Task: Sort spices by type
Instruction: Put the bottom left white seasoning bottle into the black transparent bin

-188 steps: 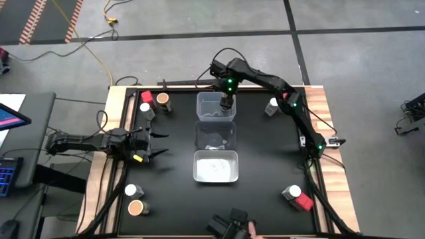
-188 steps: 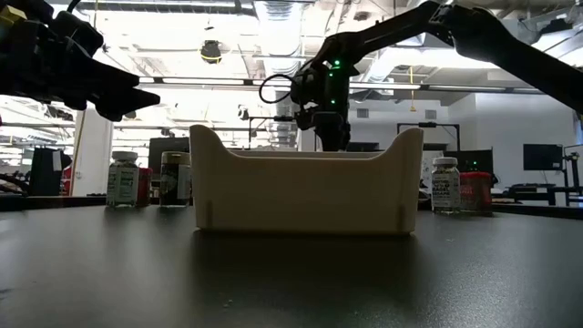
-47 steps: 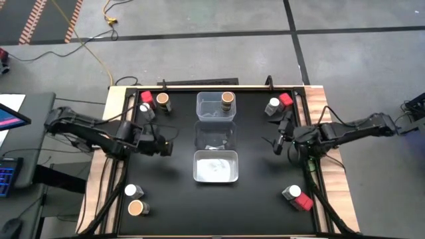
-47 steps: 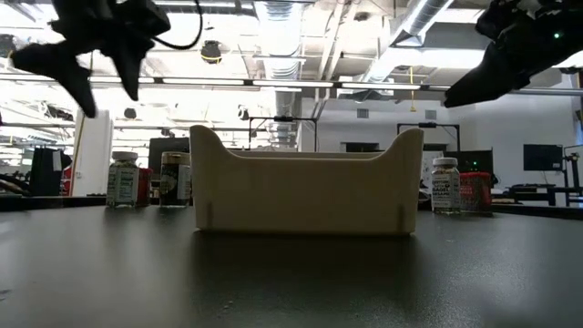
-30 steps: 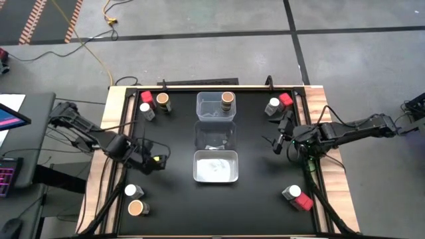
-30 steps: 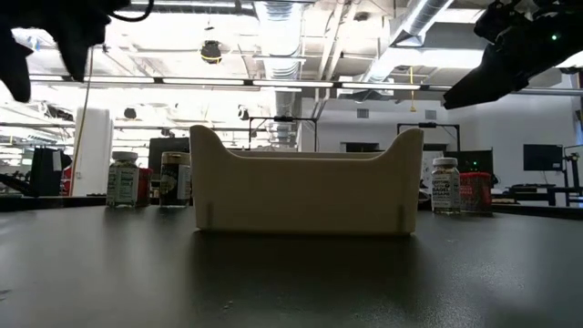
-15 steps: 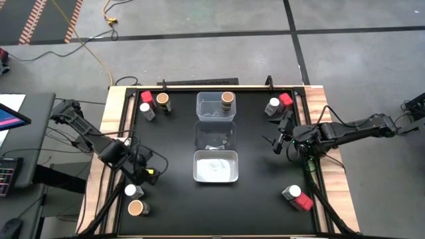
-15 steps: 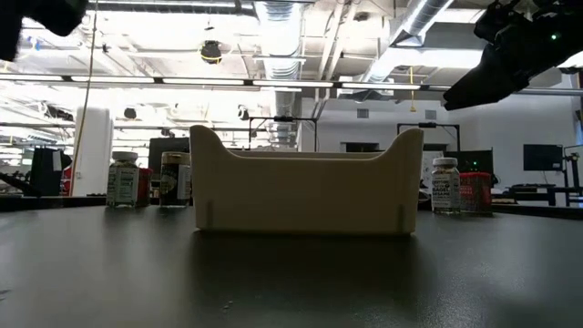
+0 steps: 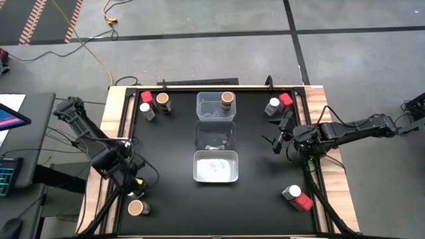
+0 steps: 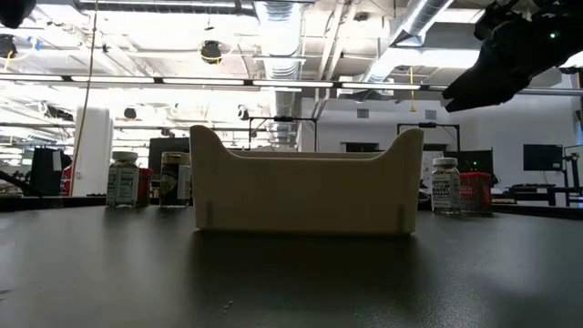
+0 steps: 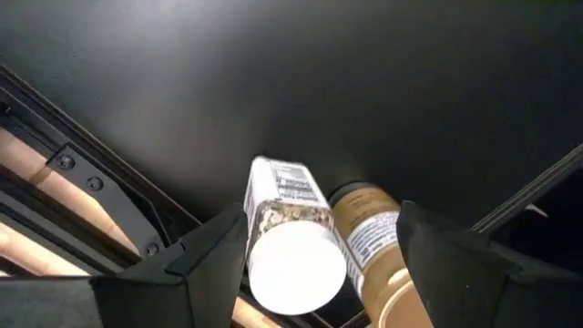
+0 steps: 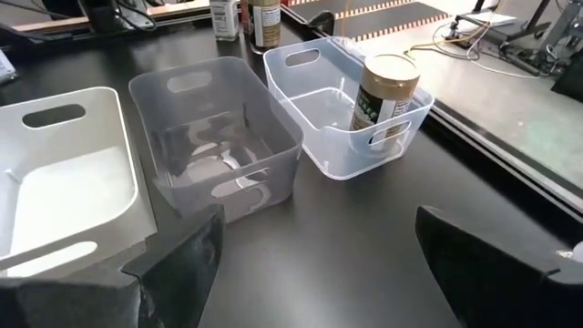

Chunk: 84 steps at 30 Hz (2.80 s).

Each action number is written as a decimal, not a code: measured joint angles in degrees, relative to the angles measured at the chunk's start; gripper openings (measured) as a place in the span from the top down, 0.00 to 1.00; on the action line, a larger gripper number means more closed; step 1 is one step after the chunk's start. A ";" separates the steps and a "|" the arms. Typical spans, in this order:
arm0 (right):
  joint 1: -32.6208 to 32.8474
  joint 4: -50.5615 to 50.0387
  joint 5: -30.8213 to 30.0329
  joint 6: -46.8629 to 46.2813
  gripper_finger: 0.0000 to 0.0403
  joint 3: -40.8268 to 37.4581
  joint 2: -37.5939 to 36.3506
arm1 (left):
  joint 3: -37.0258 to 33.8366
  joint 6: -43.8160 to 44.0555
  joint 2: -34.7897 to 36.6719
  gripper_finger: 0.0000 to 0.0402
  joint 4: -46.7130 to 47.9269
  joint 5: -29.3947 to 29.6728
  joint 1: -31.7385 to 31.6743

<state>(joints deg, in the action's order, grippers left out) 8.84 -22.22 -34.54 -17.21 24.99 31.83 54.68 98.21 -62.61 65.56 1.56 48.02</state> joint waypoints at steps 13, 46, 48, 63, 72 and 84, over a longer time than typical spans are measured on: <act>0.00 0.02 -0.07 -5.47 0.04 0.02 0.00 | -2.79 -3.93 -0.11 0.33 -3.77 0.22 5.23; 0.00 0.00 -0.28 -6.37 0.04 0.02 0.01 | -14.77 -4.43 -0.38 0.47 -16.04 -1.27 8.71; 0.00 0.00 -0.28 -6.37 0.04 0.02 0.02 | -14.91 -4.56 -0.28 0.51 -16.00 -1.29 8.71; 0.00 -2.76 5.07 -5.27 0.04 0.09 0.02 | -14.30 -5.04 -0.41 0.51 -13.01 -1.39 8.20; 0.00 -7.27 15.58 2.16 0.04 0.09 0.00 | -10.10 -8.70 -0.44 0.52 -6.78 -0.92 3.14; 0.00 -7.21 16.88 3.18 0.04 0.09 0.02 | -2.08 -24.05 -0.39 0.52 -1.52 3.10 -14.58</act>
<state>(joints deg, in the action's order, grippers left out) 8.84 -29.43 -17.66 -14.03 25.08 31.86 52.59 74.16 -63.00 64.03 4.66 33.45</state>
